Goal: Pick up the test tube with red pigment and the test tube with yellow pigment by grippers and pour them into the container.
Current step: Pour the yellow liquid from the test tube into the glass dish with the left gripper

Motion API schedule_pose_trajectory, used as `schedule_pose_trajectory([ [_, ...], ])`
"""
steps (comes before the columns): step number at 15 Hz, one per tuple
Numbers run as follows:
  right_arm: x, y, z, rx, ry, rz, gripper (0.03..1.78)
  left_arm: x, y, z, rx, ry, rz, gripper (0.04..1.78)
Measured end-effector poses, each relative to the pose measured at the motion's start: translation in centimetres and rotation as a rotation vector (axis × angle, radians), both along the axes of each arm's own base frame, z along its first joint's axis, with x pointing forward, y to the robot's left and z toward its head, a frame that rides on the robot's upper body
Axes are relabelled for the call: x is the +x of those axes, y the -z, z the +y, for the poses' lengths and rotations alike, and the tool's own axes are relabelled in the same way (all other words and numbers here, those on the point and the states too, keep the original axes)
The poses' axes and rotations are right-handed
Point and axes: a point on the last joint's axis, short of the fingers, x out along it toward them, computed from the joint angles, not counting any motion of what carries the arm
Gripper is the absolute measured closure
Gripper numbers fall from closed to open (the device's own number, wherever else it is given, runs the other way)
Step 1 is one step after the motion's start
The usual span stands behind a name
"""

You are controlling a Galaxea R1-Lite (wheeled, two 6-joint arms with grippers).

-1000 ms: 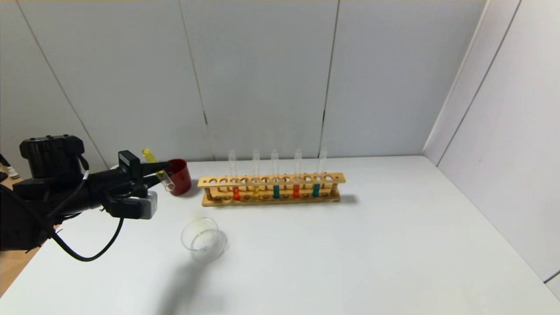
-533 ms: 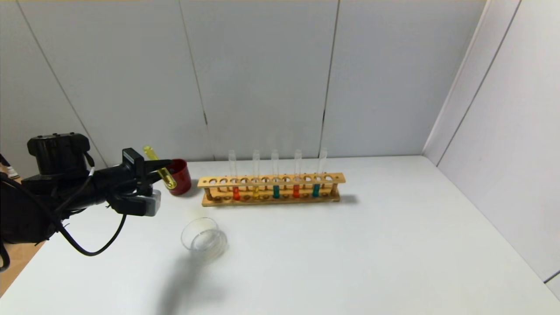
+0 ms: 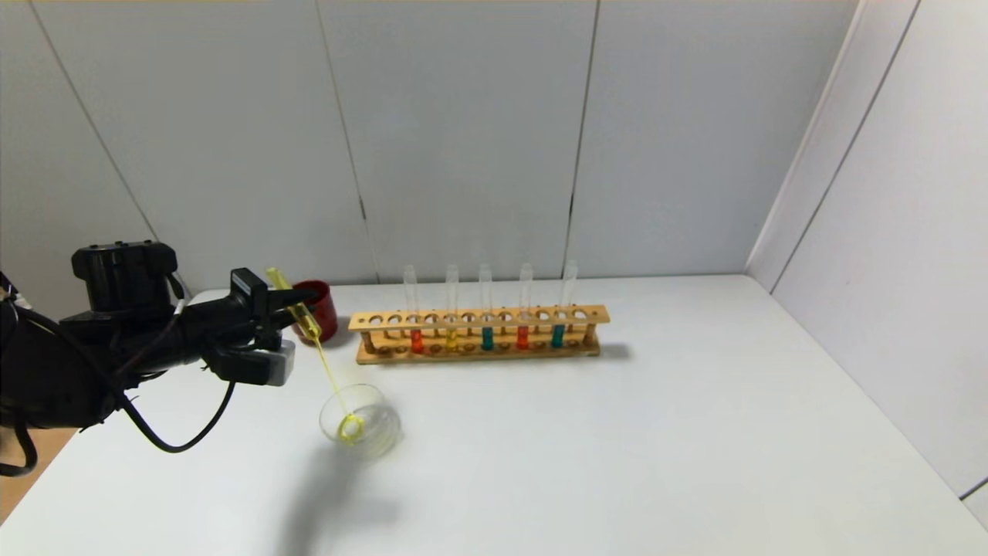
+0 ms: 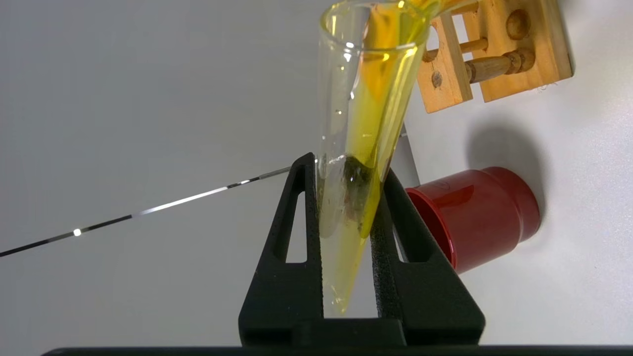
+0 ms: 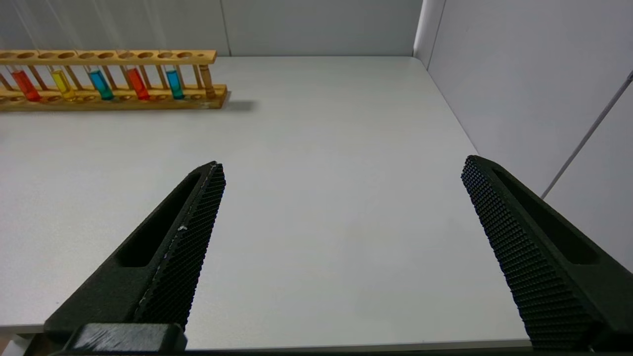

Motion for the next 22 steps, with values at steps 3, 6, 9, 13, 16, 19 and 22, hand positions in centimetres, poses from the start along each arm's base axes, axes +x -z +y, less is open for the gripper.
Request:
schedule_pose_trajectory([
  [3, 0.00, 0.00, 0.00, 0.000, 0.000, 0.000, 0.06, 0.21, 0.19, -0.15, 0.001, 0.004, 0.004, 1.49],
  [6, 0.00, 0.00, 0.00, 0.000, 0.000, 0.000, 0.06, 0.43, 0.25, -0.42, 0.010, 0.006, -0.001, 1.49],
  [9, 0.00, 0.00, 0.00, 0.000, 0.000, 0.000, 0.06, 0.58, 0.16, -0.48, 0.033, 0.015, -0.022, 1.49],
  [13, 0.00, 0.00, 0.00, 0.000, 0.000, 0.000, 0.06, 0.58, 0.16, -0.54, 0.050, 0.028, -0.037, 1.49],
  [16, 0.00, 0.00, 0.00, 0.000, 0.000, 0.000, 0.06, 0.45, 0.05, -0.60, 0.083, 0.035, -0.060, 1.49],
  [19, 0.00, 0.00, 0.00, 0.000, 0.000, 0.000, 0.06, 0.43, -0.05, -0.68, 0.087, 0.037, -0.066, 1.49],
  [22, 0.00, 0.00, 0.00, 0.000, 0.000, 0.000, 0.06, 0.43, -0.06, -0.96, 0.088, 0.043, -0.067, 1.49],
])
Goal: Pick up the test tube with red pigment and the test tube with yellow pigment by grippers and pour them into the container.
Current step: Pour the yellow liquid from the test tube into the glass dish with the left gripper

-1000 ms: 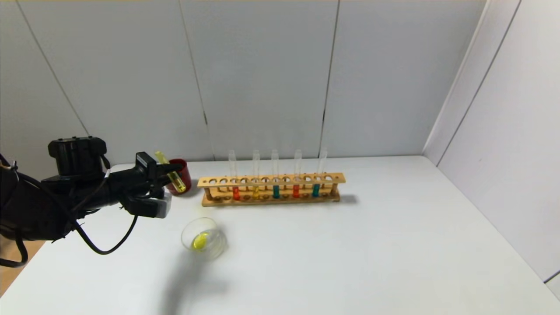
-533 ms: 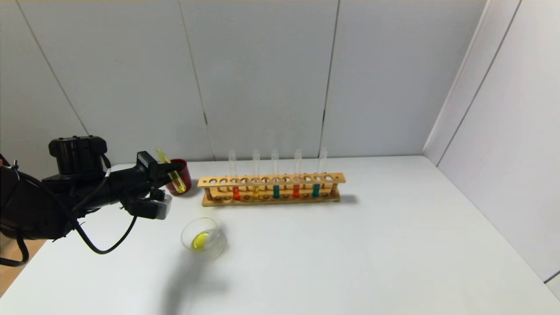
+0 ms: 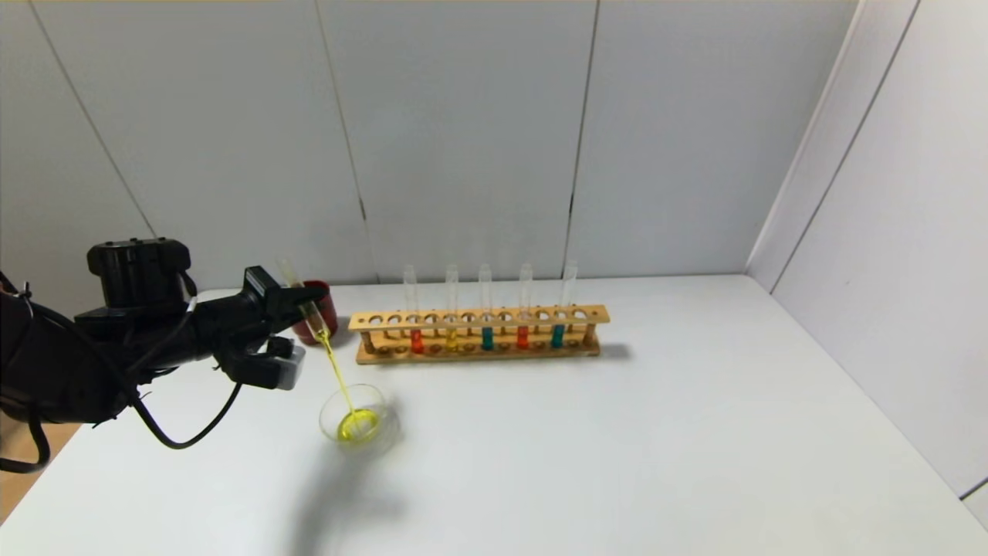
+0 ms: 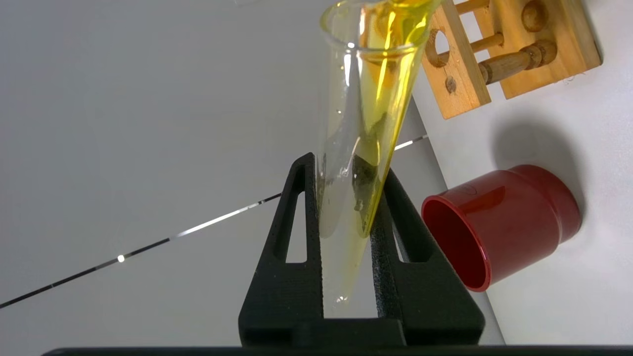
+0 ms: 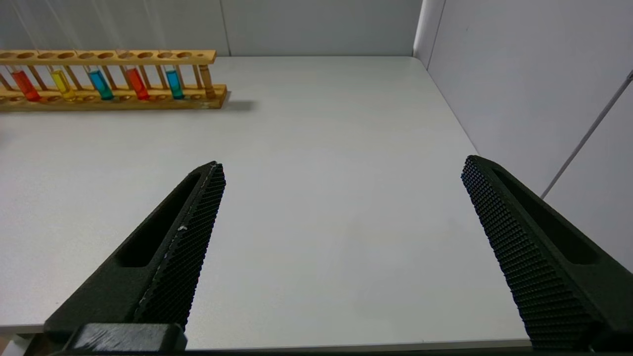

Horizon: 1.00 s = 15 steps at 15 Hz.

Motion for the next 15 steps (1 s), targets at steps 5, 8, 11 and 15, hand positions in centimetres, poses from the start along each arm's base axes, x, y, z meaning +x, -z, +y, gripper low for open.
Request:
schedule_pose_trajectory([
  [5, 0.00, 0.00, 0.00, 0.000, 0.000, 0.000, 0.06, -0.02, -0.05, -0.09, 0.004, 0.004, -0.005, 1.49],
  [8, 0.00, 0.00, 0.00, 0.000, 0.000, 0.000, 0.06, 0.02, -0.12, -0.08, 0.014, 0.006, -0.015, 1.49],
  [11, 0.00, 0.00, 0.00, 0.000, 0.000, 0.000, 0.06, 0.03, -0.13, -0.10, 0.014, 0.007, -0.016, 1.49],
  [15, 0.00, 0.00, 0.00, 0.000, 0.000, 0.000, 0.06, 0.03, -0.13, -0.10, 0.025, 0.011, -0.025, 1.49],
])
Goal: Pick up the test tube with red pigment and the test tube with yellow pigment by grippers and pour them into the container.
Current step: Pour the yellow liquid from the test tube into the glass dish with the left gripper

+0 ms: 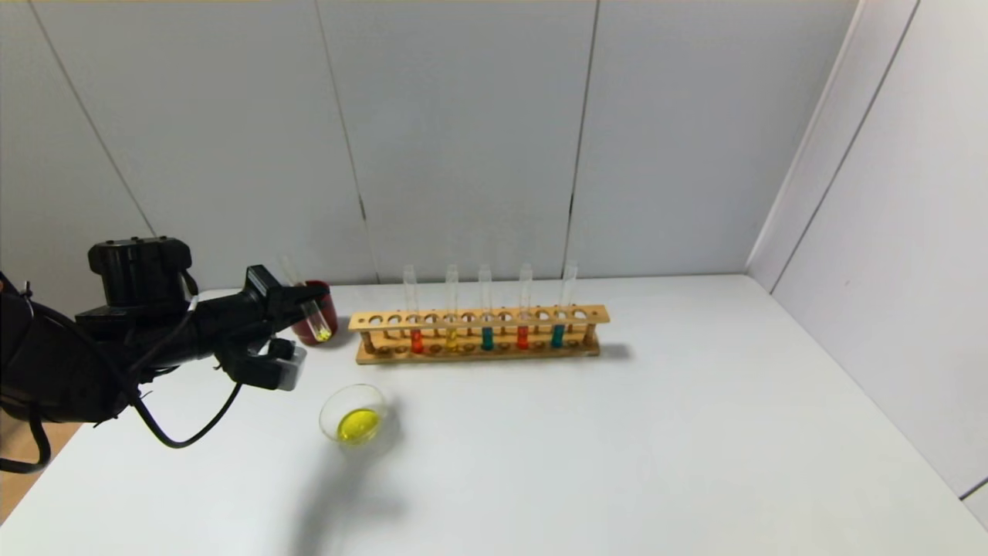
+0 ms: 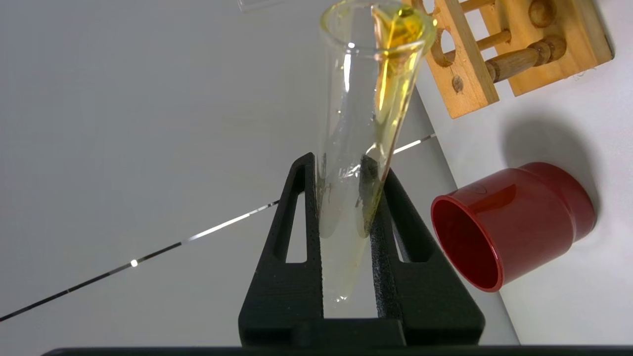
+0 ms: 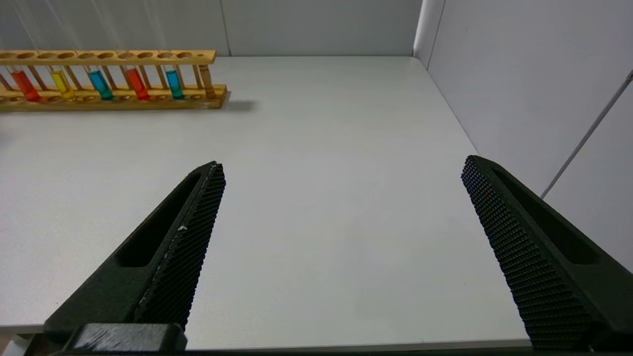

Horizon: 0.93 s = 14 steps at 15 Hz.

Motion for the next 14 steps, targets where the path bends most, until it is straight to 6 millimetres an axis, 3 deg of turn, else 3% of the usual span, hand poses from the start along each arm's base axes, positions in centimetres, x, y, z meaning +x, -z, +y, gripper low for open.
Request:
schedule_pose_trajectory([
  [14, 0.00, 0.00, 0.00, 0.000, 0.000, 0.000, 0.06, -0.20, -0.02, -0.24, 0.052, 0.133, -0.044, 1.49],
])
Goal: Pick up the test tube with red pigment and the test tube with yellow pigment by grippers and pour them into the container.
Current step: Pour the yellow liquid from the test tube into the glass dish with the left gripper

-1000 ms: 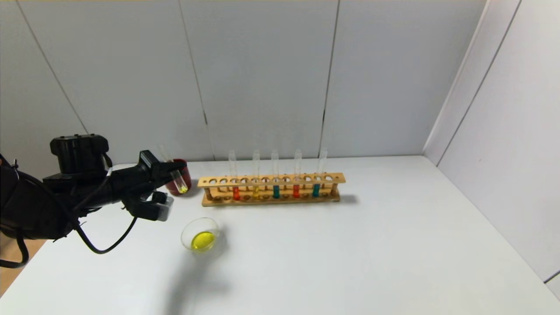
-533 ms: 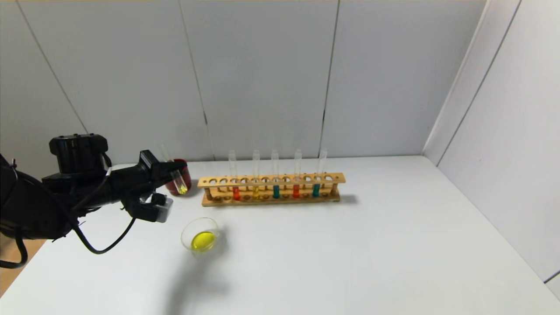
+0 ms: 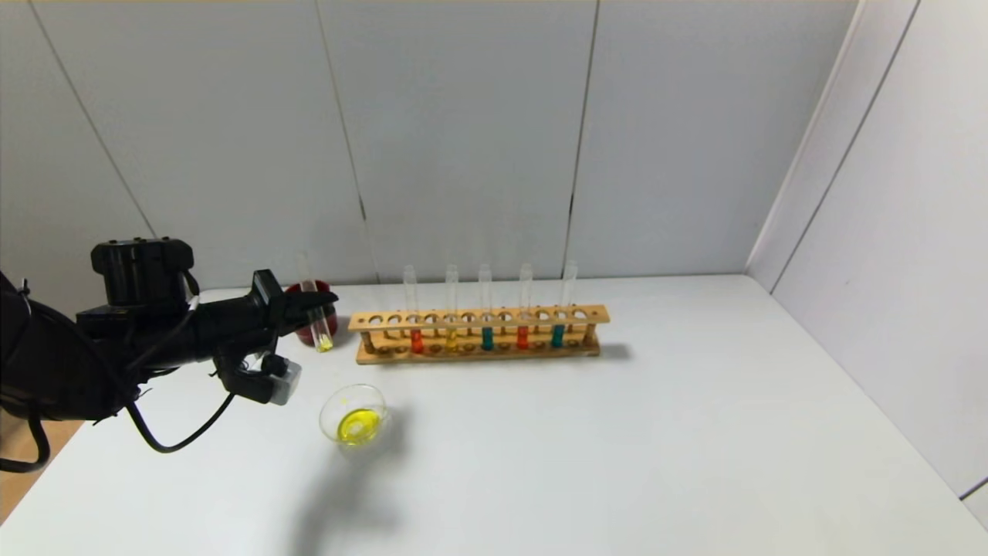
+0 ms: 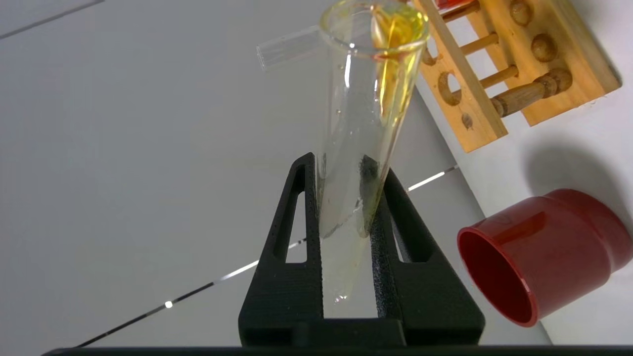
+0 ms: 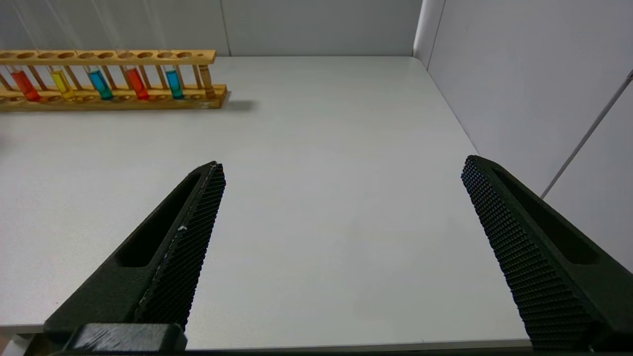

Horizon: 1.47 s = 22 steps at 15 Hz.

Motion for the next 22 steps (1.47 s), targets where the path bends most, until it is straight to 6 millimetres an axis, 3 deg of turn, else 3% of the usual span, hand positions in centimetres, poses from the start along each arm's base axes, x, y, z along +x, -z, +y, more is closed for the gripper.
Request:
schedule_pose_trajectory([
  [10, 0.0, 0.0, 0.0, 0.000, 0.000, 0.000, 0.06, 1.6, -0.8, 0.3, 0.059, 0.019, -0.068, 1.49],
  [22, 0.0, 0.0, 0.0, 0.000, 0.000, 0.000, 0.06, 2.0, -1.7, 0.3, 0.153, 0.086, -0.151, 1.49],
])
